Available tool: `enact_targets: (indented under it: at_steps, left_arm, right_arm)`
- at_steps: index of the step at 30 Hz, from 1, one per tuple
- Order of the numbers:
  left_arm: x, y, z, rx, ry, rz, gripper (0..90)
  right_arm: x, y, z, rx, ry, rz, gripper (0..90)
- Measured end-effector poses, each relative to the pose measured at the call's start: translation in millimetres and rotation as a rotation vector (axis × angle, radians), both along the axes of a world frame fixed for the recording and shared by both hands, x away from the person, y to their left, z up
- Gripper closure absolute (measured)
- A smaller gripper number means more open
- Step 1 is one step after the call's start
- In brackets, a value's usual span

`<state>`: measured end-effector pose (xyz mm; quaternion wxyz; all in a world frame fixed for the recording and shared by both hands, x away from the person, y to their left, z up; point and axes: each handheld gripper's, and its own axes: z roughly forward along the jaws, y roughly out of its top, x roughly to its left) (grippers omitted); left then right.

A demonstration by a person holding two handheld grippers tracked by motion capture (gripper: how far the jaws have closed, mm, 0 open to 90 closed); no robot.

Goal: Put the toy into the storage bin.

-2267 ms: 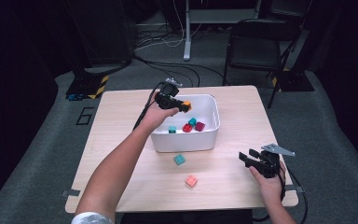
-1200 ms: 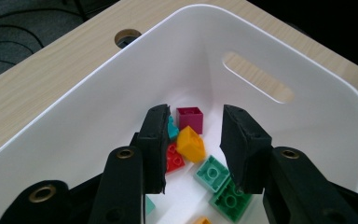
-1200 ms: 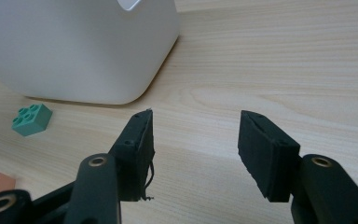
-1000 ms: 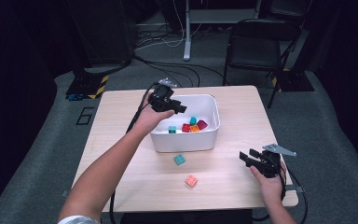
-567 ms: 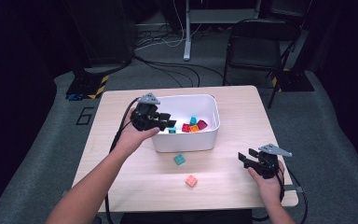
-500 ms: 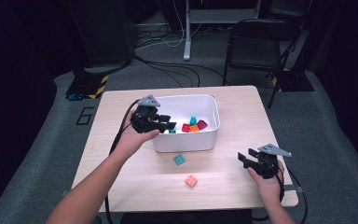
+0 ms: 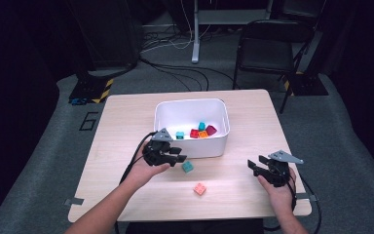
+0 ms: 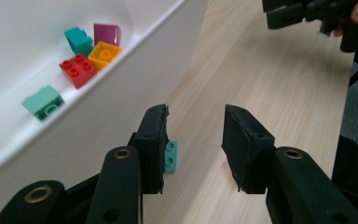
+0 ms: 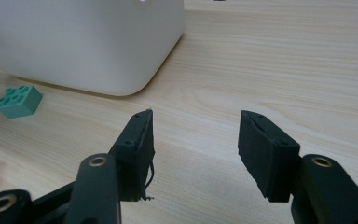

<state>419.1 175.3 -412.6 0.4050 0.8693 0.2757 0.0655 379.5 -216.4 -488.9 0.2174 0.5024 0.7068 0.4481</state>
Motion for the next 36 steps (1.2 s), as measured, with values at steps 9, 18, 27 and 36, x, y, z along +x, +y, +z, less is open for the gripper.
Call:
enact_targets:
  at_steps: [9,18,27,36]
  left_arm:
    - [0.1,-4.9,-35.3,0.020,0.040,0.007,60.3]
    - [3.8,-8.6,-68.1,0.060,0.047,0.036,54.9]
    - [9.1,-15.6,-83.4,0.100,0.052,0.047,49.1]
    - [12.0,-17.5,-86.7,0.116,0.035,0.057,48.1]
  right_arm:
    - [0.1,-1.6,-0.3,0.018,0.006,-0.002,45.0]
    - [0.0,-0.7,-0.2,0.013,0.006,0.003,45.0]
    - [0.1,-1.1,-0.3,0.022,0.007,0.001,45.0]
    - [0.1,-0.7,0.2,0.020,0.004,0.005,45.0]
